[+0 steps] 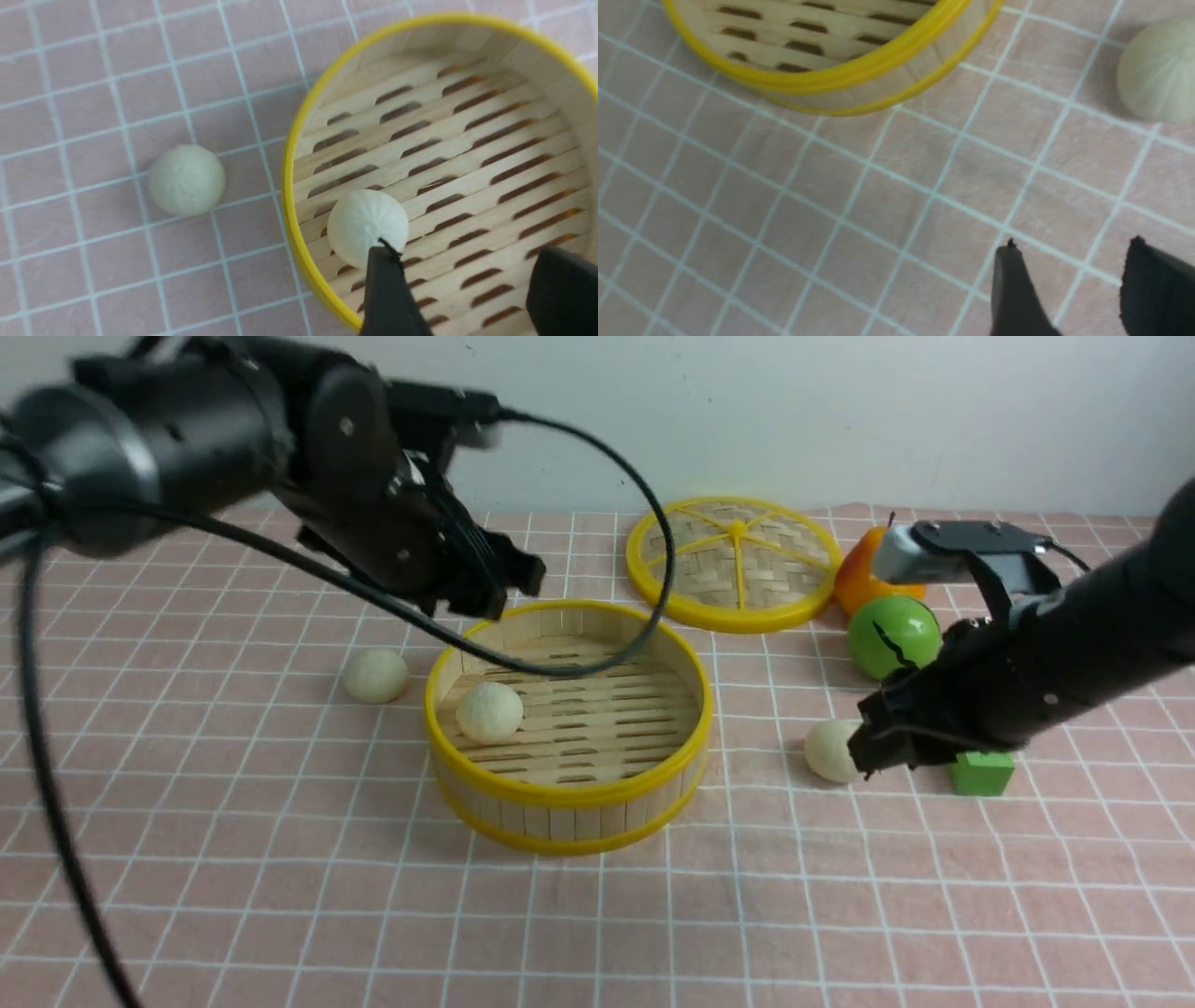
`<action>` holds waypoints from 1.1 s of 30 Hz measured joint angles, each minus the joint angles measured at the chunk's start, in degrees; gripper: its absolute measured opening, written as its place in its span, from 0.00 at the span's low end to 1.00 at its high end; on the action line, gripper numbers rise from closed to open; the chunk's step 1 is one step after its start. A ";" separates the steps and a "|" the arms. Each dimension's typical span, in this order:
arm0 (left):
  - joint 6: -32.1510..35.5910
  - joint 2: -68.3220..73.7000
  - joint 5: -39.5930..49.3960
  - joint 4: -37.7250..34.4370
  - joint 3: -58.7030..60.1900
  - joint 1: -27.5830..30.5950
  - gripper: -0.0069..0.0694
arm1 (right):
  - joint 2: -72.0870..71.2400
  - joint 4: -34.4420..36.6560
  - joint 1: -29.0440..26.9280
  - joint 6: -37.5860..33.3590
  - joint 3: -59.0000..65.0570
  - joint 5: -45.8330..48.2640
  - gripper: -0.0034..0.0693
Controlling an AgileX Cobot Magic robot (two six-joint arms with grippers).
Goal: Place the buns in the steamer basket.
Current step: Use the right arm to grab a steamed stuffed bun, then use the right arm to put the steamed stuffed bun into the steamer
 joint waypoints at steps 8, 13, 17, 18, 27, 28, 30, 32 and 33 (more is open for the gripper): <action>-6.29 -24.91 3.77 1.12 12.81 0.00 0.36 | 16.34 -12.63 0.00 11.42 -15.32 0.49 0.58; -9.59 -36.06 4.80 5.75 26.99 0.00 0.28 | 24.52 -14.45 0.04 11.89 -20.66 0.37 0.56; -11.48 -42.97 9.94 8.68 35.32 0.00 0.27 | 27.97 -14.57 0.06 11.05 -21.93 -0.34 0.42; -12.32 -46.37 11.63 9.39 38.50 0.00 0.27 | 28.25 -14.57 0.11 10.37 -22.22 -1.00 0.34; -13.71 -61.69 5.30 11.03 55.12 0.00 0.26 | 24.05 -13.93 3.45 7.05 -26.34 1.46 0.07; -13.94 -63.35 1.12 11.40 59.30 0.00 0.26 | 23.41 -13.88 5.98 5.63 -28.92 1.39 0.07; -14.61 -63.83 -0.75 11.47 61.10 0.00 0.26 | 23.35 -13.88 7.76 4.88 -30.51 0.68 0.07; -18.44 -64.00 -3.29 11.47 63.53 0.00 0.26 | 24.17 -13.20 11.77 4.13 -33.52 -2.52 0.07; -19.98 -64.00 -3.91 11.60 63.78 0.00 0.26 | 25.32 -12.69 13.28 4.13 -34.82 -4.88 0.07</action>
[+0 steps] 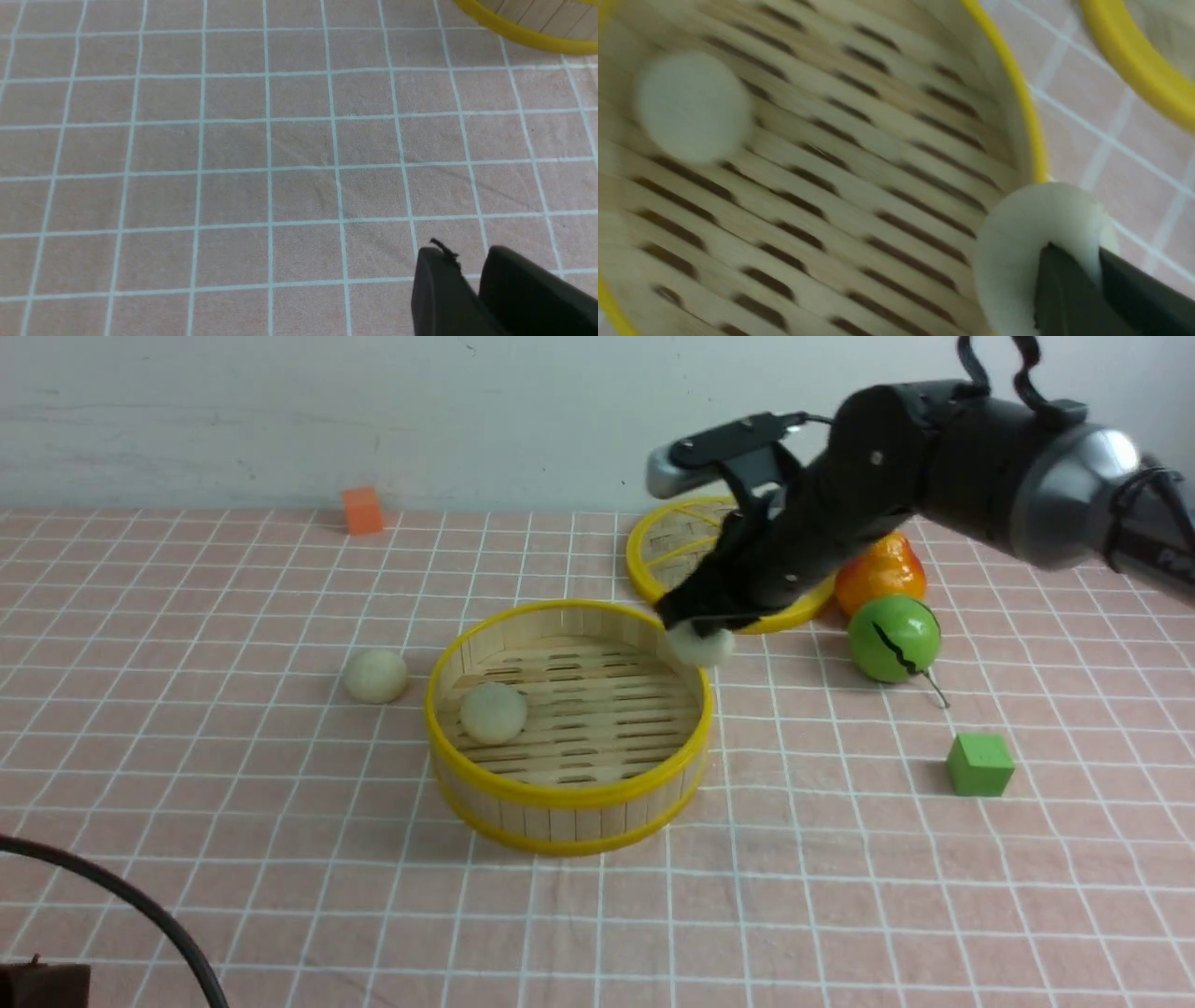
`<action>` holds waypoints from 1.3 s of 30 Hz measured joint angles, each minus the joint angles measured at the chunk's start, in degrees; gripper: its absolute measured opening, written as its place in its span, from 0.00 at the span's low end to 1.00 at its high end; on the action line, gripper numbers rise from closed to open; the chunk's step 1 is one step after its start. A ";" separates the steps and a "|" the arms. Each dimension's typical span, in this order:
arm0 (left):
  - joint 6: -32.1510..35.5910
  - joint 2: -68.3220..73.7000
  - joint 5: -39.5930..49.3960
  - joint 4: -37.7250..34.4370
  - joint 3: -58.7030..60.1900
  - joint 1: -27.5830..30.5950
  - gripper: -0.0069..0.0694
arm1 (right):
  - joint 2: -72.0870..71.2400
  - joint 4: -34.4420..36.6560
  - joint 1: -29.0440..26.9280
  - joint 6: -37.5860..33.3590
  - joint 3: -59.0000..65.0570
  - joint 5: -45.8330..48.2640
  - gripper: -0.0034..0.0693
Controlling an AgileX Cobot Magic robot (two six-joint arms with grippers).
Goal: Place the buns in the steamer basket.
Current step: Use the right arm to put the steamed stuffed bun into the steamer, then use the left arm to grab a steamed stuffed bun
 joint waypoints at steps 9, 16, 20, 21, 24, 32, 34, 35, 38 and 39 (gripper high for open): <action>-2.67 0.00 -3.92 1.97 0.00 -0.06 0.26 | 11.67 0.99 1.32 5.06 -4.10 -3.62 0.12; -6.35 0.60 -5.82 2.85 -0.58 -0.06 0.28 | 11.66 1.12 1.22 5.42 -7.72 2.53 0.51; -12.07 6.53 -8.48 3.09 -8.59 -0.06 0.28 | 10.25 1.17 1.22 5.42 -13.15 10.16 0.75; -12.20 6.92 -8.54 3.10 -9.07 -0.06 0.28 | 10.12 1.17 1.22 5.42 -13.37 10.43 0.76; -12.41 14.55 -6.77 3.81 -16.89 -0.06 0.28 | 7.47 1.04 1.22 5.19 -16.62 15.09 0.81; -5.44 41.54 -0.01 7.44 -37.09 -0.06 0.28 | 0.17 -4.61 1.22 5.51 -18.67 24.95 0.68; -4.95 45.79 0.89 7.44 -40.03 0.16 0.28 | -0.08 -6.71 1.22 7.04 -18.60 26.11 0.66; -3.87 51.38 2.31 6.54 -45.34 1.22 0.29 | -0.22 -9.41 1.22 9.24 -18.31 28.19 0.65; -1.28 58.81 3.76 2.96 -51.73 3.80 0.29 | -0.40 -12.29 1.20 10.65 -16.74 30.07 0.64; 0.20 61.46 4.56 0.89 -54.05 4.98 0.29 | -0.55 -12.84 1.15 10.79 -15.86 30.60 0.64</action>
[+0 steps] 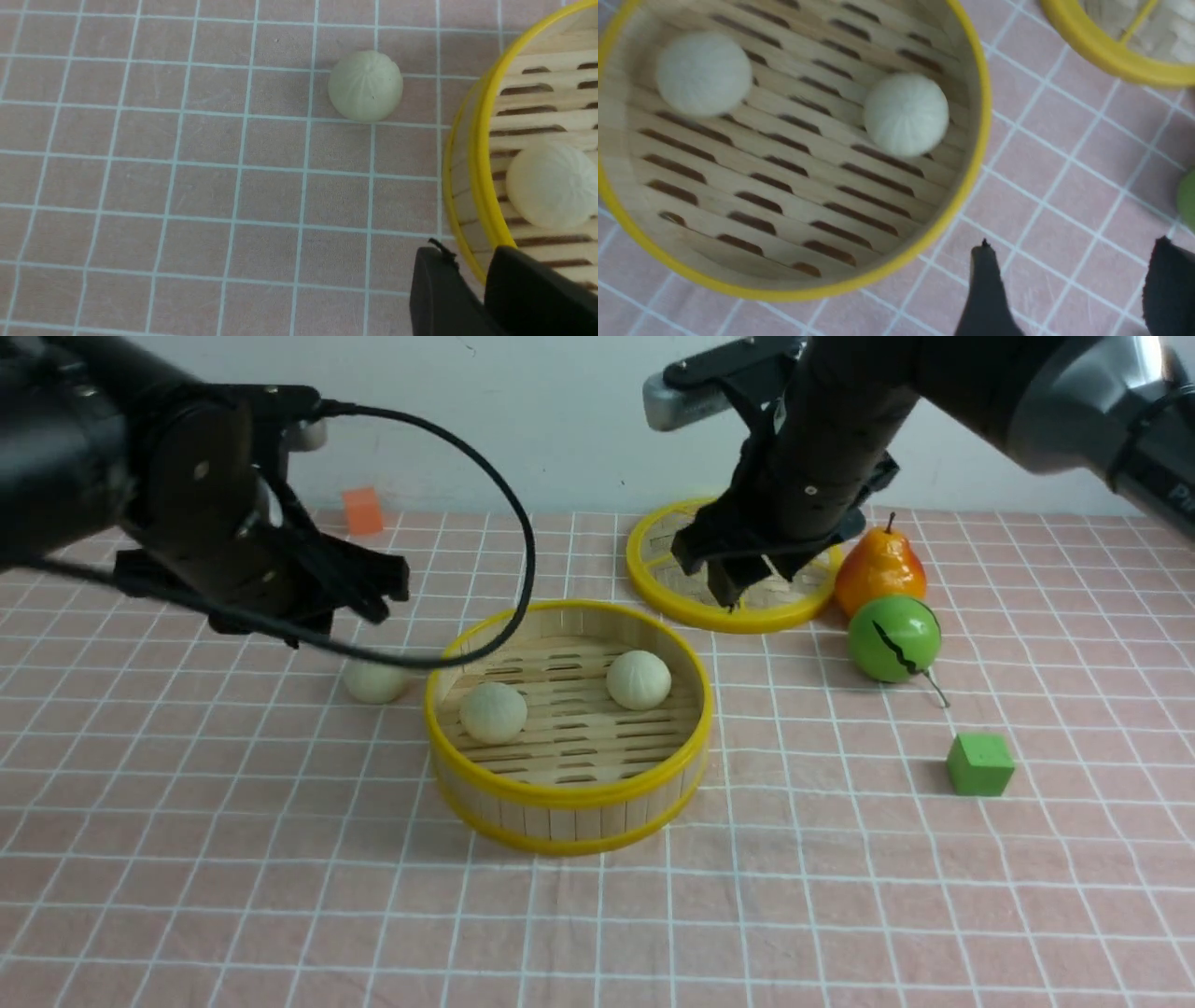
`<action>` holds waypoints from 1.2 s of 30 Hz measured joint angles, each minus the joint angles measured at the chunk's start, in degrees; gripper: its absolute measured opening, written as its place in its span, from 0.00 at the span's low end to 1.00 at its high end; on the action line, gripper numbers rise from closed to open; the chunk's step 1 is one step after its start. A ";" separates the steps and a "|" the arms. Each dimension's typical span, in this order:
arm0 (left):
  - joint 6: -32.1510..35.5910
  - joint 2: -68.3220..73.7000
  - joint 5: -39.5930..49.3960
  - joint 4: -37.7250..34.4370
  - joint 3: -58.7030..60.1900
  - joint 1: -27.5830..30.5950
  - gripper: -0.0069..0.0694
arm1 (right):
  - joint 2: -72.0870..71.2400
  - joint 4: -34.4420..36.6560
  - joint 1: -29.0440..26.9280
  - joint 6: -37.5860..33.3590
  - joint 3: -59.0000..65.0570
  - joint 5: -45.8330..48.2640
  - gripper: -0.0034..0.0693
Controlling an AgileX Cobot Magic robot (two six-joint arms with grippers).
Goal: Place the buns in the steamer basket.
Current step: Use the left arm to grab a steamed stuffed bun
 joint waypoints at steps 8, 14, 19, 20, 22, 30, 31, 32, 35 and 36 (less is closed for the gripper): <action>16.46 27.70 13.50 -20.72 -28.60 9.10 0.43 | -8.84 2.50 -0.02 -3.20 19.18 -0.10 0.64; 16.46 36.04 19.02 -19.18 -41.94 10.27 0.59 | -13.02 2.69 -0.02 -3.86 29.94 -6.22 0.64; 16.46 36.77 17.20 -18.09 -43.82 9.63 0.61 | -13.15 2.69 -0.02 -3.86 31.75 -10.54 0.64; 16.46 37.05 16.53 -17.40 -43.94 9.52 0.61 | -13.15 2.69 -0.02 -3.86 31.75 -11.59 0.64; 15.98 37.46 15.91 -16.07 -43.94 9.44 0.61 | -13.15 2.69 -0.02 -3.86 31.75 -12.27 0.64; 15.59 41.53 12.74 -13.90 -43.94 9.44 0.49 | -13.15 2.69 -0.02 -3.86 31.75 -12.21 0.64; 15.49 41.64 12.66 -13.90 -43.94 9.44 0.48 | -13.15 2.69 -0.02 -3.86 31.75 -12.20 0.64; 15.26 42.10 12.49 -14.01 -43.94 9.44 0.39 | -13.15 2.69 -0.02 -3.86 31.75 -11.90 0.64; 15.20 41.75 12.99 -14.22 -44.10 9.44 0.26 | -13.15 2.69 -0.02 -3.86 31.75 -11.61 0.64; 15.20 40.82 13.89 -14.47 -44.36 9.22 0.15 | -13.15 2.69 -0.02 -3.86 31.75 -11.46 0.64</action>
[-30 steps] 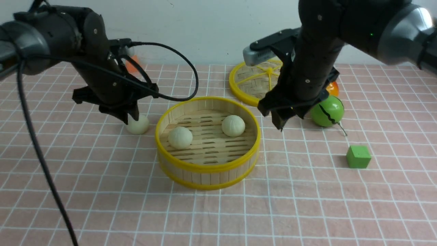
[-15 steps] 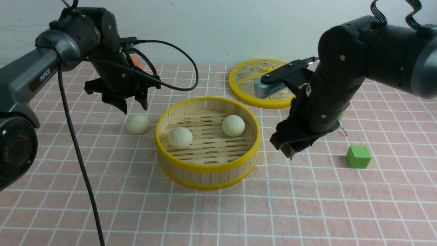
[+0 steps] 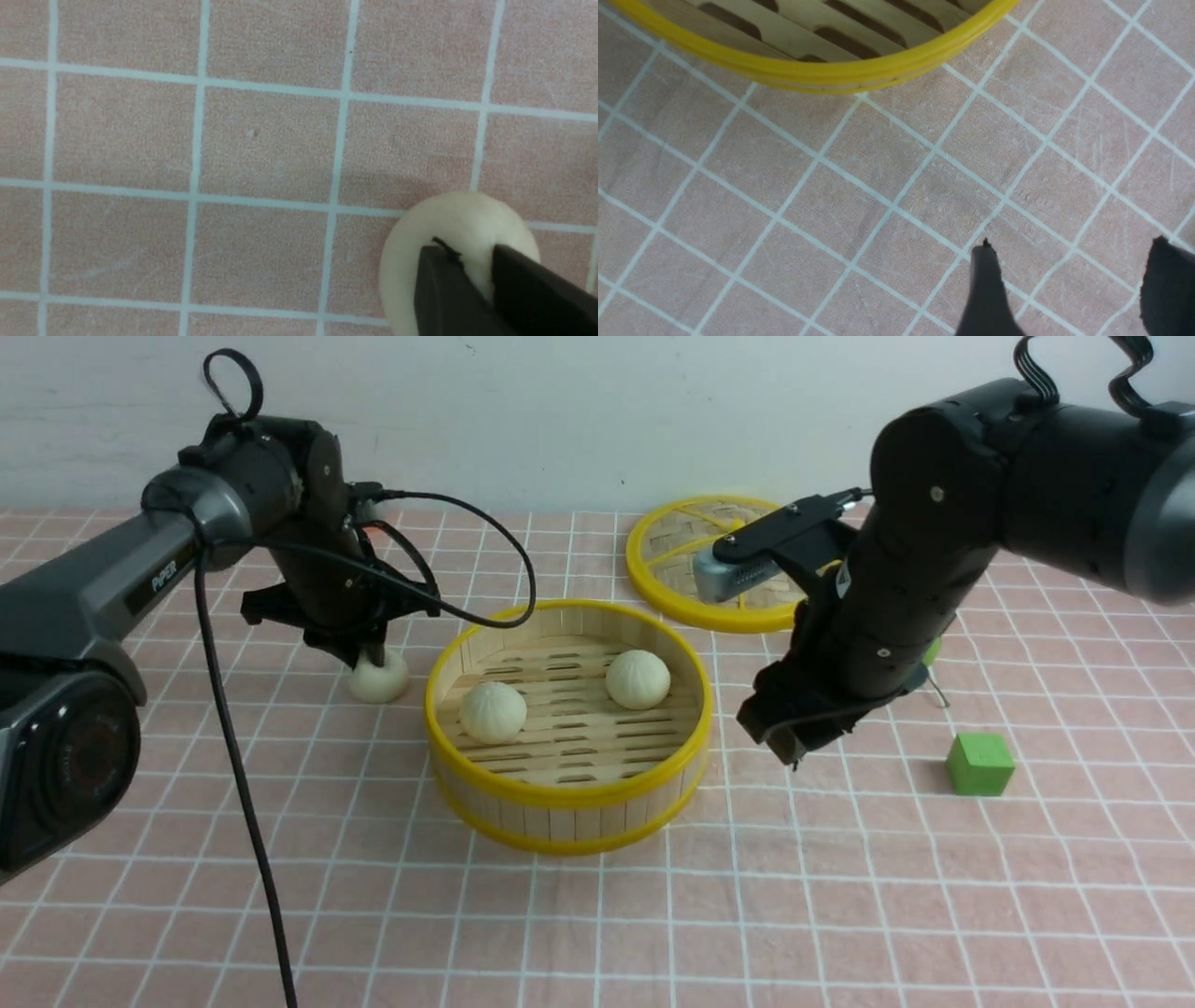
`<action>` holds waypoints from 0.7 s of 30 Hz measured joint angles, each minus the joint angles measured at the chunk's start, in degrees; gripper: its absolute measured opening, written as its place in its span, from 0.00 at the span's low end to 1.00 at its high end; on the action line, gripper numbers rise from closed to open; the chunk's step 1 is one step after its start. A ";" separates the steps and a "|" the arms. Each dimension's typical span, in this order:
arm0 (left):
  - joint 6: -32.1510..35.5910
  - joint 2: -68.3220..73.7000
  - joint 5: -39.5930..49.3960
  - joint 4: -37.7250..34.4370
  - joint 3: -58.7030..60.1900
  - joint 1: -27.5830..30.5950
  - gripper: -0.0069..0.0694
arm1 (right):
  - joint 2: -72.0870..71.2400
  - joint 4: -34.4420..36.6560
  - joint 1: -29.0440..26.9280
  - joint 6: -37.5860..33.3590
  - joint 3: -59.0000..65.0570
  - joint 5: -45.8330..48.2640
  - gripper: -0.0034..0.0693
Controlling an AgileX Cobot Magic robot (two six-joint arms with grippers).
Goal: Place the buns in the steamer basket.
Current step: Use the left arm to grab a steamed stuffed bun, then use the left arm to put the steamed stuffed bun into the steamer
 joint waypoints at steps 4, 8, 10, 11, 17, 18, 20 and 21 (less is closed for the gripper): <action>2.40 -5.73 2.79 -2.67 -0.21 -1.97 0.08 | 0.00 -0.05 0.00 0.00 0.00 0.25 0.64; 9.23 -12.48 7.11 -9.44 -1.07 -6.27 0.08 | 0.00 -0.05 0.00 0.00 0.00 0.18 0.64; 11.05 -14.00 9.23 -12.57 -1.21 -8.58 0.08 | 0.00 -0.05 0.00 0.00 0.00 0.06 0.64; 11.85 -14.17 10.13 -13.84 -0.85 -9.90 0.08 | 0.00 -0.05 0.00 0.00 0.00 0.05 0.64; 11.98 -9.56 6.82 -12.22 4.38 -14.29 0.10 | 0.00 -0.14 0.00 0.00 0.00 0.89 0.64; 11.98 -8.56 5.94 -12.01 4.59 -14.35 0.12 | 0.00 -0.14 0.00 0.00 0.00 1.03 0.64; 11.98 -6.46 3.63 -12.17 4.96 -14.36 0.18 | 0.00 -0.20 0.00 0.00 0.00 1.21 0.64; 12.05 -5.83 3.04 -12.23 4.99 -14.36 0.22 | 0.00 -0.20 0.00 0.00 0.00 1.37 0.64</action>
